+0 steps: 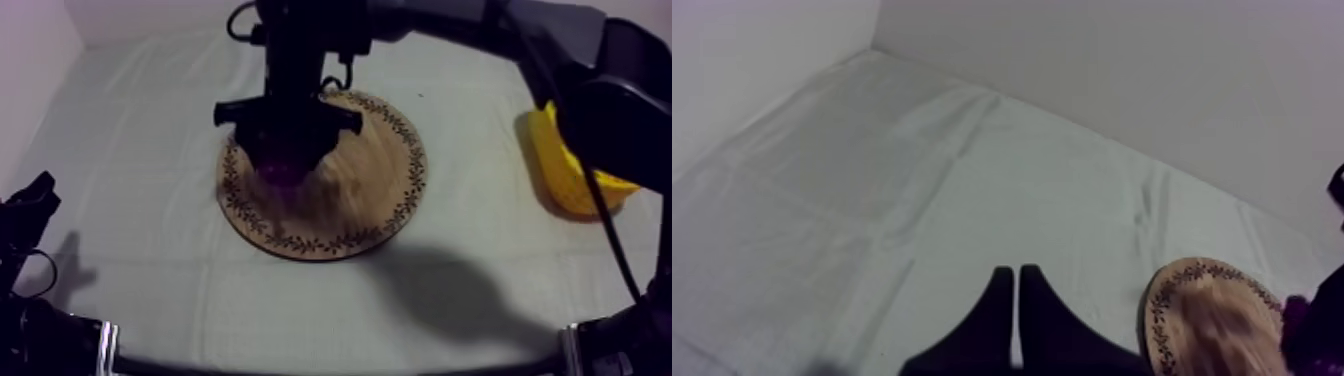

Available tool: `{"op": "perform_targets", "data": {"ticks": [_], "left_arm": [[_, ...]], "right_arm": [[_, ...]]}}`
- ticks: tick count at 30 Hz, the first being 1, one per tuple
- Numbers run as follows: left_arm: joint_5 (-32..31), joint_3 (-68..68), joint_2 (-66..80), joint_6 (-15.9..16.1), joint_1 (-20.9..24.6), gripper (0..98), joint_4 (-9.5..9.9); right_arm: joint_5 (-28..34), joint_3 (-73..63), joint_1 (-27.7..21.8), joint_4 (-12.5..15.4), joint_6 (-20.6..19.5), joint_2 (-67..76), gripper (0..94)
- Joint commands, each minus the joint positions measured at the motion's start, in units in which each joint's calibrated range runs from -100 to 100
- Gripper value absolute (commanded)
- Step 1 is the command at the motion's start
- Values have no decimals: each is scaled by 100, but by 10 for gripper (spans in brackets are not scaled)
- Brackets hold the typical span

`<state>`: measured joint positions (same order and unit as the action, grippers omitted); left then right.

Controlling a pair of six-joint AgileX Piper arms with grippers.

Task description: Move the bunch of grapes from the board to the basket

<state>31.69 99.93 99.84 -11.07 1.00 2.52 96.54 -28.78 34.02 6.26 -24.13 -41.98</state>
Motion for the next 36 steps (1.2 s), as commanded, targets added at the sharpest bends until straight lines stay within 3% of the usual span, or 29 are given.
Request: {"op": "perform_targets", "data": {"ticks": [1, 19, 36], "left_arm": [[-1, -4, -2, 1, -2, 0, -1], [-1, -4, -2, 1, -2, 0, -1], [-1, -4, -2, 1, -2, 0, -1]], "right_arm": [[31, -12, -23, -42, 78, 320, 412], [118, 1204, -671, -544, 784, 2414, 422], [69, 3442, -2701, -1114, 1909, 4059, 445]]}}
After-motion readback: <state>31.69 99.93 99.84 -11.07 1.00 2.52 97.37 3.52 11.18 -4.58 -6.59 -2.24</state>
